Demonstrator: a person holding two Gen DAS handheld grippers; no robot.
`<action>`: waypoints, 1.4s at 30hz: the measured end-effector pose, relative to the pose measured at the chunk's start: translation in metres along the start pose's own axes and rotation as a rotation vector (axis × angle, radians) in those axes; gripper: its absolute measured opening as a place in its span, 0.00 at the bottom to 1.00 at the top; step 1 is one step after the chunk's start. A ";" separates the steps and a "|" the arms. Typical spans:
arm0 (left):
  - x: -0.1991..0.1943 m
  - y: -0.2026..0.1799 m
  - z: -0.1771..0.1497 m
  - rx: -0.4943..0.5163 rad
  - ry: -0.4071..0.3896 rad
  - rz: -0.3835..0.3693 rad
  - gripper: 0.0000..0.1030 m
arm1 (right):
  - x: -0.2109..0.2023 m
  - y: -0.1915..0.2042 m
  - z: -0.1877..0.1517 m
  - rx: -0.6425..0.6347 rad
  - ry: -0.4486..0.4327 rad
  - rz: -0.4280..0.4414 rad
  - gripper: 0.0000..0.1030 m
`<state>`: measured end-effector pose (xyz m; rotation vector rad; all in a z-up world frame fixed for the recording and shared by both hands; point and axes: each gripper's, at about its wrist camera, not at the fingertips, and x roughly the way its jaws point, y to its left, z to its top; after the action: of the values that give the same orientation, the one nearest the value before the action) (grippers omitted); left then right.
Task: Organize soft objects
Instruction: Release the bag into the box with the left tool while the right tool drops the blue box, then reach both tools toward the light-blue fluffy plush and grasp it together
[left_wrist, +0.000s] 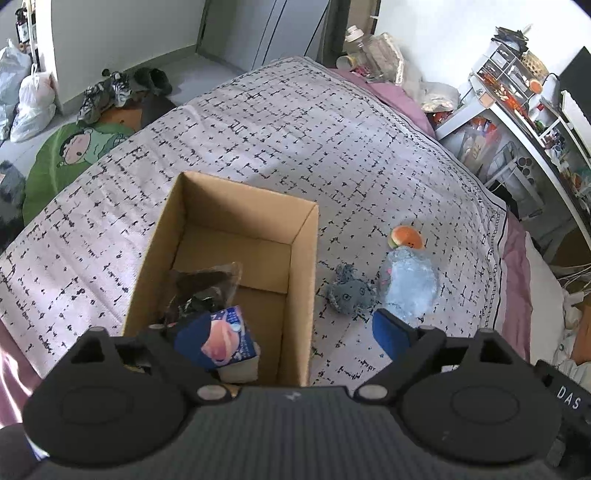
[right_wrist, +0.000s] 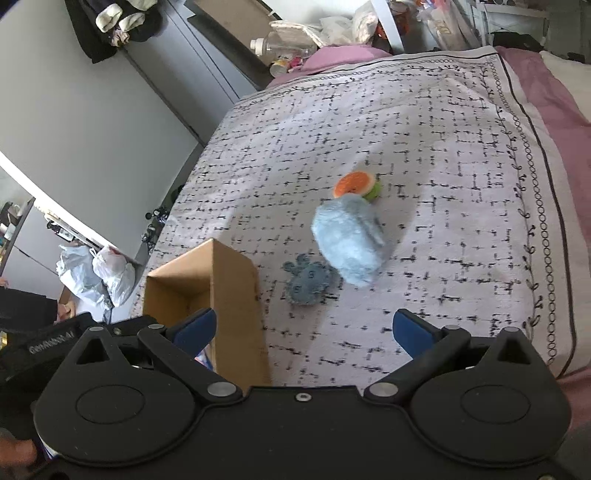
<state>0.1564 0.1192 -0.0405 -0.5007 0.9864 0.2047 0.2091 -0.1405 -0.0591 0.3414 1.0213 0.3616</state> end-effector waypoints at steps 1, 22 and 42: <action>0.001 -0.003 0.000 0.003 -0.002 0.003 0.92 | 0.000 -0.003 0.001 0.002 0.000 0.001 1.00; 0.029 -0.066 0.002 0.077 0.016 0.006 0.92 | 0.011 -0.064 0.039 0.048 -0.031 0.035 0.91; 0.086 -0.124 0.011 0.171 -0.033 -0.017 0.84 | 0.081 -0.122 0.051 0.197 0.000 0.050 0.56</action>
<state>0.2594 0.0118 -0.0693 -0.3481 0.9574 0.1115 0.3080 -0.2187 -0.1491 0.5445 1.0523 0.3062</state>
